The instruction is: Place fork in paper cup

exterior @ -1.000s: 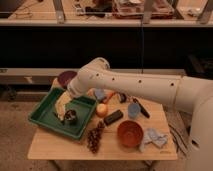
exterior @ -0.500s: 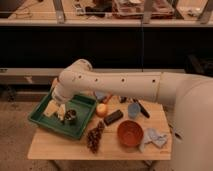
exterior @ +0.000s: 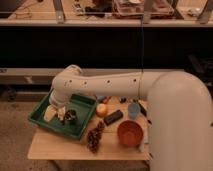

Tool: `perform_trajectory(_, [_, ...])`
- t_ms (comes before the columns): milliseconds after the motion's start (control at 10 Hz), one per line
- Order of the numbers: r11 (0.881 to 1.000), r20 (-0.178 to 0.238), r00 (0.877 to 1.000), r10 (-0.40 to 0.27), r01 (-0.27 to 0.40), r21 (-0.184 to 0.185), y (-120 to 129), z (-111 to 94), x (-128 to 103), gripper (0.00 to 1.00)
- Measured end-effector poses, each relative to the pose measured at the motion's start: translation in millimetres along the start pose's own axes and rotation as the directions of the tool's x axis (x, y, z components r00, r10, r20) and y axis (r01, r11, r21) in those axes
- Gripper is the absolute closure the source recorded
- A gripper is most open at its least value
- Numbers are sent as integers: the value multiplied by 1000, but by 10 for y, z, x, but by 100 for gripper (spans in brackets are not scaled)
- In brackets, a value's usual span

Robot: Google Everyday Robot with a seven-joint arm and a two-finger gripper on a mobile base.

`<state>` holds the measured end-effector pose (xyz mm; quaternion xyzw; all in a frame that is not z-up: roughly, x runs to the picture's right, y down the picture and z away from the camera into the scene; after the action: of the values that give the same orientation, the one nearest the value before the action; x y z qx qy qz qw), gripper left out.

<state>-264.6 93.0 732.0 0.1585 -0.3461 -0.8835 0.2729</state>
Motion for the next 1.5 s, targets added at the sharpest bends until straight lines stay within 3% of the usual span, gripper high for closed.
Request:
perform_trajectory(200, [999, 37, 999, 21, -20, -27, -26, 90, 47, 25])
perform_trajectory(300, [998, 52, 998, 37, -34, -58, -58, 138, 59, 25])
perform_trajectory(900, [987, 84, 988, 129, -120, -111, 21, 342, -9, 25])
perform_trajectory(1100, [984, 92, 987, 129, -117, -132, 76, 415, -22, 36])
perform_trajectory(1500, [986, 97, 989, 111, -97, -136, 84, 545, -40, 76])
